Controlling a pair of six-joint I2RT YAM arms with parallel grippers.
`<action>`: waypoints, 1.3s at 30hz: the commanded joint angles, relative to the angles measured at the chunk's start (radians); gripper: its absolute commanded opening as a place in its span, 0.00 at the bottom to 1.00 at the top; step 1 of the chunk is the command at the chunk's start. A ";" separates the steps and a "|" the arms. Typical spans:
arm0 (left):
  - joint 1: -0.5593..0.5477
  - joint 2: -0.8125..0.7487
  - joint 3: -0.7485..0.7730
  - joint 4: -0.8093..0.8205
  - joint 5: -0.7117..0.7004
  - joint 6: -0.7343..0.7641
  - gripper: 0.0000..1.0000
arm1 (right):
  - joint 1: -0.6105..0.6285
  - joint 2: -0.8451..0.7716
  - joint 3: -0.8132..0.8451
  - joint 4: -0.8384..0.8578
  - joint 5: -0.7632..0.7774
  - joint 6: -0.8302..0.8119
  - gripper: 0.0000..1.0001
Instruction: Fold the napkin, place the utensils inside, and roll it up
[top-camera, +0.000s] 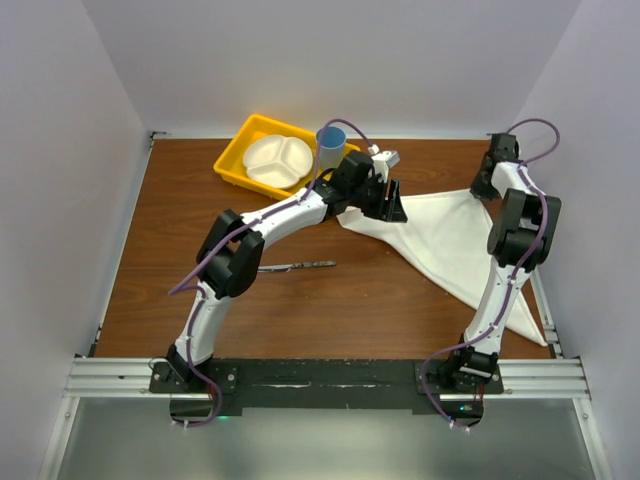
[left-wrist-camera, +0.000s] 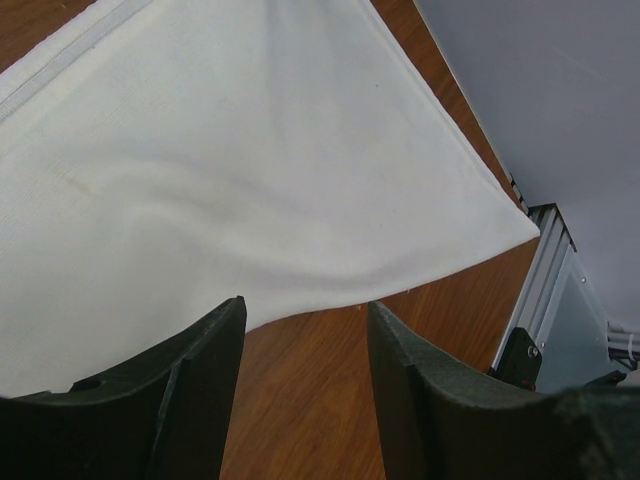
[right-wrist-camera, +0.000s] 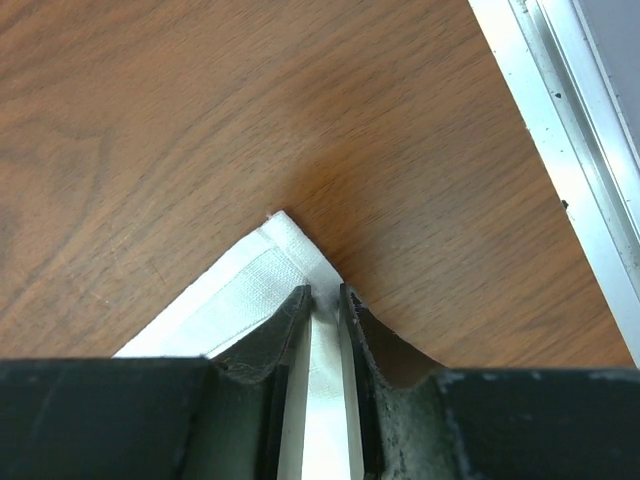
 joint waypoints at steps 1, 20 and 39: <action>0.005 0.003 0.027 0.042 0.023 -0.022 0.56 | 0.010 -0.078 0.003 -0.015 -0.020 -0.013 0.20; 0.005 0.011 0.018 0.059 0.048 -0.036 0.56 | 0.021 -0.098 -0.006 -0.043 -0.006 -0.022 0.38; 0.005 0.017 0.023 0.064 0.062 -0.039 0.57 | 0.021 -0.009 0.020 -0.027 -0.003 -0.052 0.33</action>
